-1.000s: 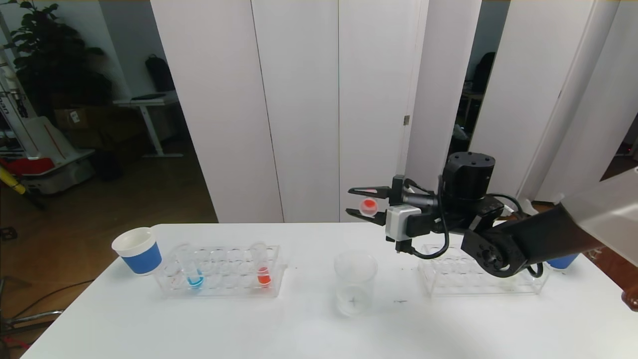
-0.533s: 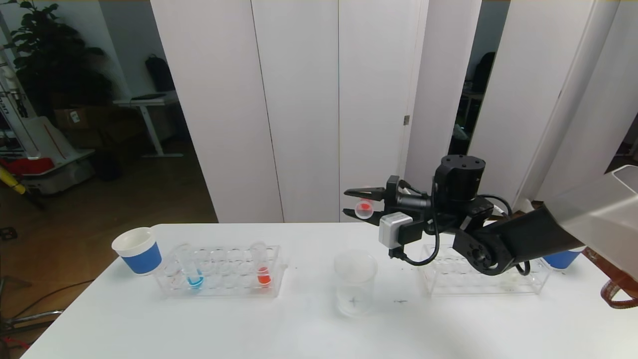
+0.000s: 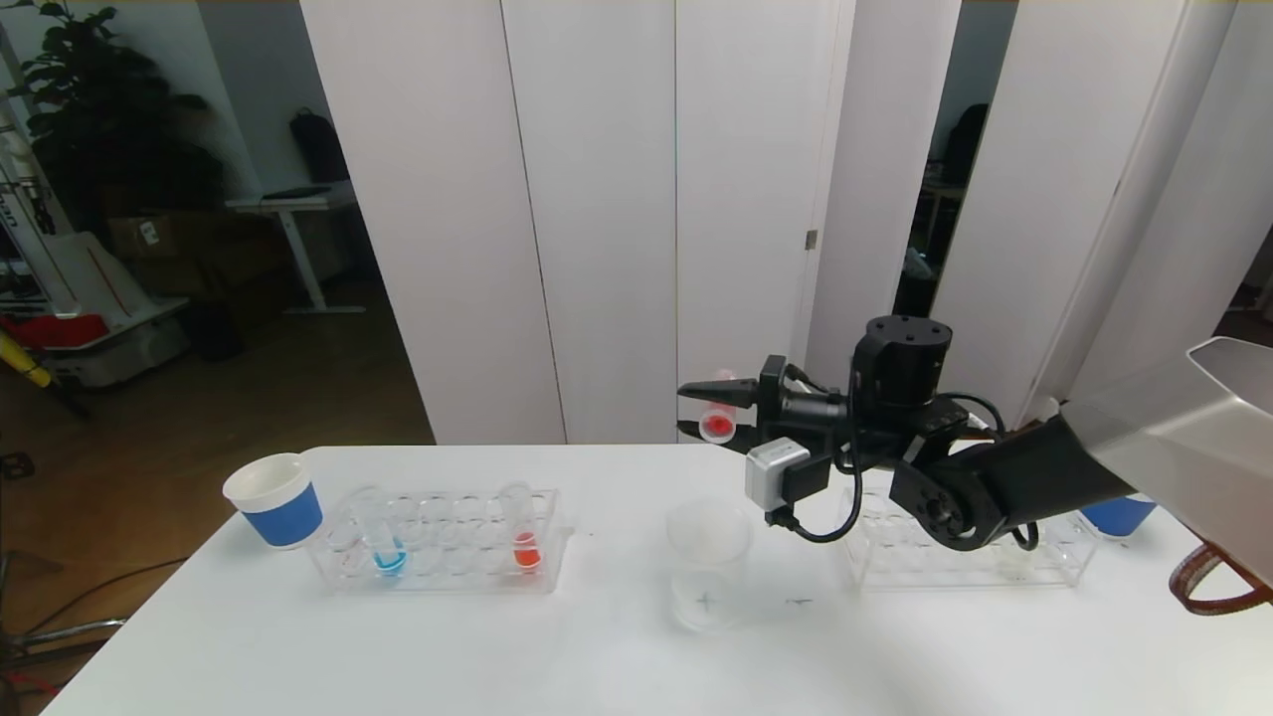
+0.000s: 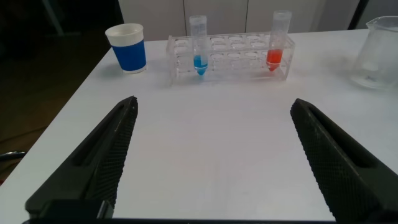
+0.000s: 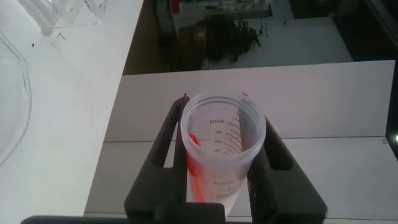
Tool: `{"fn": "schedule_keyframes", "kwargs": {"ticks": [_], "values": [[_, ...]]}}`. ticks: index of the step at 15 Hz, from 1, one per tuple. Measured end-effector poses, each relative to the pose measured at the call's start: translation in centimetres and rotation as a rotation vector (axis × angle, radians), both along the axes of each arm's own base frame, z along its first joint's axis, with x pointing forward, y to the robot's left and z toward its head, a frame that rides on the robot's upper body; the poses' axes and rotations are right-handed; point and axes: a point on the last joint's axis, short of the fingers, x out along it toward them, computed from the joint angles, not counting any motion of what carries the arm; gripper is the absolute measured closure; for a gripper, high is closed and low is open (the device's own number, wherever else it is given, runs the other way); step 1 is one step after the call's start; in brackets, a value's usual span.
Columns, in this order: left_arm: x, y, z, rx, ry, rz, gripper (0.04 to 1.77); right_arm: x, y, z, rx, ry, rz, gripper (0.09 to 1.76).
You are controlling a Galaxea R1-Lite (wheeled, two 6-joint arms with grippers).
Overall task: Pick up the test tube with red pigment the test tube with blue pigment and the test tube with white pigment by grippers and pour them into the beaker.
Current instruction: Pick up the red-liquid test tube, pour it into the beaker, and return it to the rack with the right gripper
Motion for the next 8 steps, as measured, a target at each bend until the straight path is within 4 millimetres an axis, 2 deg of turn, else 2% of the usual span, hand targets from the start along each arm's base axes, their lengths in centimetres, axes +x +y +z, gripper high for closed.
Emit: {"fn": "schedule_keyframes", "kwargs": {"ticks": [8], "values": [[0.0,0.0,0.0,0.0,0.0,0.0,0.06,0.51,0.37,-0.29,-0.02,-0.072,0.004,1.25]]}}
